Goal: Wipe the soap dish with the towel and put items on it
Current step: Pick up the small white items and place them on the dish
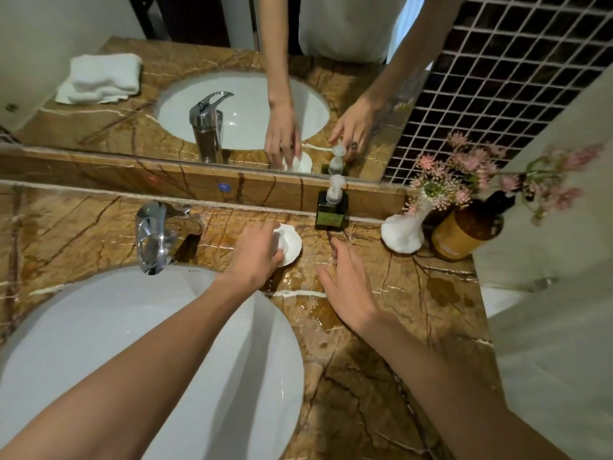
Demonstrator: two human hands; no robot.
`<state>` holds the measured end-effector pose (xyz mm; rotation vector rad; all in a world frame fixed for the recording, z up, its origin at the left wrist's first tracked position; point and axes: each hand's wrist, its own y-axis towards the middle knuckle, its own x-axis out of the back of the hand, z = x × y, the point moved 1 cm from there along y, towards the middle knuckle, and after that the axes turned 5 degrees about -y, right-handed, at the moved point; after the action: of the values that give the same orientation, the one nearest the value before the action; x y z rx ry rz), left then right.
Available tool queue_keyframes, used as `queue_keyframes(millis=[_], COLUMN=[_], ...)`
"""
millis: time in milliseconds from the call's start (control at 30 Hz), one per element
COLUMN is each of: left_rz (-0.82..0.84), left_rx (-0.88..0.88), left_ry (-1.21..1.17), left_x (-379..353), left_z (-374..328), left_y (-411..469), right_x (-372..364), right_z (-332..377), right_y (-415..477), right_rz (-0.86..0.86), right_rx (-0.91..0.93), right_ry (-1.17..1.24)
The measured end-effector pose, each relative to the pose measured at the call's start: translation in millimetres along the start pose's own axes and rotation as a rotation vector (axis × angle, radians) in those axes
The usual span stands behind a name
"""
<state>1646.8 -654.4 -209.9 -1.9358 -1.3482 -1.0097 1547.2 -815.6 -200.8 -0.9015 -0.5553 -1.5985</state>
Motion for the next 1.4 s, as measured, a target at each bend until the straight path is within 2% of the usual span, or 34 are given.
queue_keyframes(millis=[767, 1033, 1400], left_rz=[0.04, 0.006, -0.006], left_rx=[-0.06, -0.132, -0.128], left_ry=[0.093, 0.139, 0.187], left_x=[-6, 0, 26], left_z=[-5, -8, -4], left_y=[0, -9, -59], right_x=[-10, -8, -17], right_z=[1, 3, 34], right_y=[-2, -4, -17], right_rz=[0.02, 0.016, 0.029], right_rx=[0.008, 0.03, 0.198], right_ry=[-0.043, -0.058, -0.146])
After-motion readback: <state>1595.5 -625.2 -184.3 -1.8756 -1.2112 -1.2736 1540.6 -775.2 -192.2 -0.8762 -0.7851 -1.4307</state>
